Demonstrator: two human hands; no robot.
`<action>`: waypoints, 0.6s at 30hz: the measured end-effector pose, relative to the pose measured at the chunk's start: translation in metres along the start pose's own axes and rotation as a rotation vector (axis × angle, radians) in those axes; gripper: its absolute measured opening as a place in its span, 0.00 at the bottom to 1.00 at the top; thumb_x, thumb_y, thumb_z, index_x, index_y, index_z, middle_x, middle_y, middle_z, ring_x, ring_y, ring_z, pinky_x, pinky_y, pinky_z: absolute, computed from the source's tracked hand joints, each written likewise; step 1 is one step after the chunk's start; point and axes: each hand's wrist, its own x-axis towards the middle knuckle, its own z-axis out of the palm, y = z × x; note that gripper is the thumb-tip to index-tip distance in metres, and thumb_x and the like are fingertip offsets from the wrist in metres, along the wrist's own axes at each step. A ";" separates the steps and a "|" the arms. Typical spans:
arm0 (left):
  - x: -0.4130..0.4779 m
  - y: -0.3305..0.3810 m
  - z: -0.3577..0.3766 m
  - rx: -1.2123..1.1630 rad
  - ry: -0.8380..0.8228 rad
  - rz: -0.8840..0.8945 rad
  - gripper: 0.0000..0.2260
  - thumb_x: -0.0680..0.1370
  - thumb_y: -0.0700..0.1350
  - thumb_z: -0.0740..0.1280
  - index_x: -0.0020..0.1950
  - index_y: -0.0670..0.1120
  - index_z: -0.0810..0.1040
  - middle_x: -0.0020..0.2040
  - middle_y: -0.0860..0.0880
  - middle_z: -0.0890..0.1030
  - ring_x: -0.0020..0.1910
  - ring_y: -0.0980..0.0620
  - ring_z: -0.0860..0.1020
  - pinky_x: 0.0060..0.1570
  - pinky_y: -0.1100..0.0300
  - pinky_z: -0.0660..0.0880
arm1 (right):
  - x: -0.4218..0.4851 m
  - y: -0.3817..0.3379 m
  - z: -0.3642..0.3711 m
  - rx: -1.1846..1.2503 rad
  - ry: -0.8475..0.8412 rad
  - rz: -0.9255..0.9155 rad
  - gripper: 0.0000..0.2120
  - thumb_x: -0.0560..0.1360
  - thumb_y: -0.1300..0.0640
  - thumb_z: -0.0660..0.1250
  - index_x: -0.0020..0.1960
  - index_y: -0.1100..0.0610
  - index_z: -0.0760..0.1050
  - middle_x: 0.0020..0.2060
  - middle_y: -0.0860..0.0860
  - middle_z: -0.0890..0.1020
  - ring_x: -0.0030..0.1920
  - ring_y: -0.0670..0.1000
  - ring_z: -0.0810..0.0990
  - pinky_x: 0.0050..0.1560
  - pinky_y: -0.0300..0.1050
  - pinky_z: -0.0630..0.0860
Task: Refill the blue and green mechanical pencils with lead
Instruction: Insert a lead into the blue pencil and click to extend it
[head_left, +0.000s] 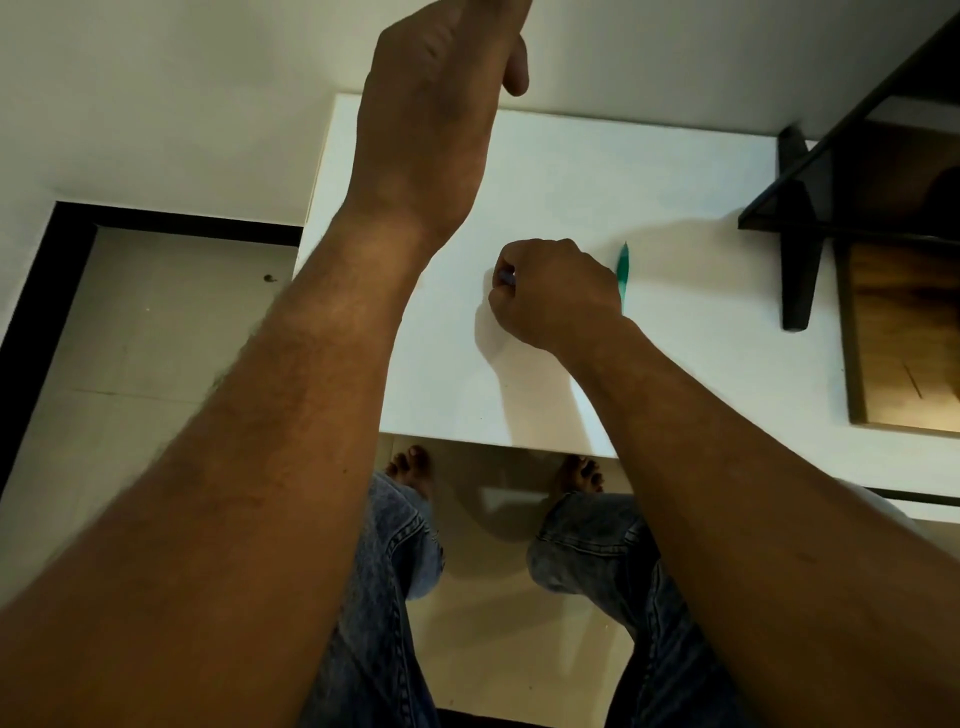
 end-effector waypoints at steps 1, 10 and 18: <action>0.001 -0.001 0.000 0.006 -0.001 0.001 0.15 0.81 0.52 0.51 0.42 0.51 0.74 0.36 0.56 0.74 0.39 0.57 0.75 0.51 0.57 0.76 | 0.000 -0.001 0.000 -0.008 -0.002 -0.005 0.07 0.81 0.49 0.64 0.53 0.47 0.80 0.45 0.47 0.80 0.46 0.54 0.80 0.44 0.48 0.77; 0.000 0.002 -0.001 0.007 -0.003 -0.014 0.15 0.80 0.53 0.51 0.39 0.54 0.73 0.35 0.57 0.74 0.40 0.56 0.76 0.55 0.55 0.77 | 0.001 -0.001 -0.007 0.043 0.054 -0.057 0.19 0.78 0.39 0.70 0.66 0.45 0.80 0.61 0.45 0.83 0.59 0.52 0.83 0.52 0.50 0.81; 0.001 -0.004 0.002 0.045 0.027 -0.038 0.27 0.85 0.65 0.58 0.35 0.49 0.76 0.27 0.58 0.75 0.31 0.58 0.73 0.41 0.56 0.71 | 0.011 0.007 -0.088 0.819 0.640 0.100 0.05 0.78 0.45 0.75 0.50 0.45 0.85 0.41 0.36 0.87 0.46 0.36 0.85 0.50 0.39 0.83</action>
